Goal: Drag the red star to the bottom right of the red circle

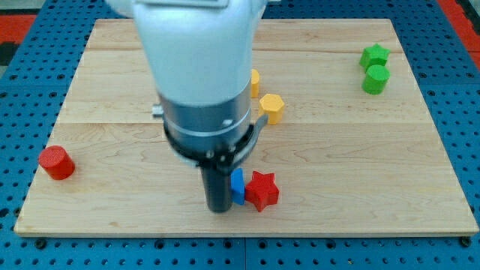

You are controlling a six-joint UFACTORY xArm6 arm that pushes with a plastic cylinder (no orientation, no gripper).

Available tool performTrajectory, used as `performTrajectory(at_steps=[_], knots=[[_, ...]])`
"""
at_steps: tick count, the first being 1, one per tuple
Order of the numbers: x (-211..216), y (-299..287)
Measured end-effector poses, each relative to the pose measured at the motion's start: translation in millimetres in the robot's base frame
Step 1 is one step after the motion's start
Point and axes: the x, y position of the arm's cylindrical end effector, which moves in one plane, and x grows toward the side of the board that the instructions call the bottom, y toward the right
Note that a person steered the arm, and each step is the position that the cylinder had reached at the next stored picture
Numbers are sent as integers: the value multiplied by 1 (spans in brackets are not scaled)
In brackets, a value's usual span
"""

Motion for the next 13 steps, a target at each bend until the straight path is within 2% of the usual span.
performTrajectory(at_steps=[1, 4, 5, 6, 7, 8, 9, 10, 11, 12, 13], knots=[[-30, 8], [-42, 118], [-26, 142], [0, 85], [0, -31], [0, -72], [14, -12], [47, -36], [43, -94], [30, -176], [3, -211]])
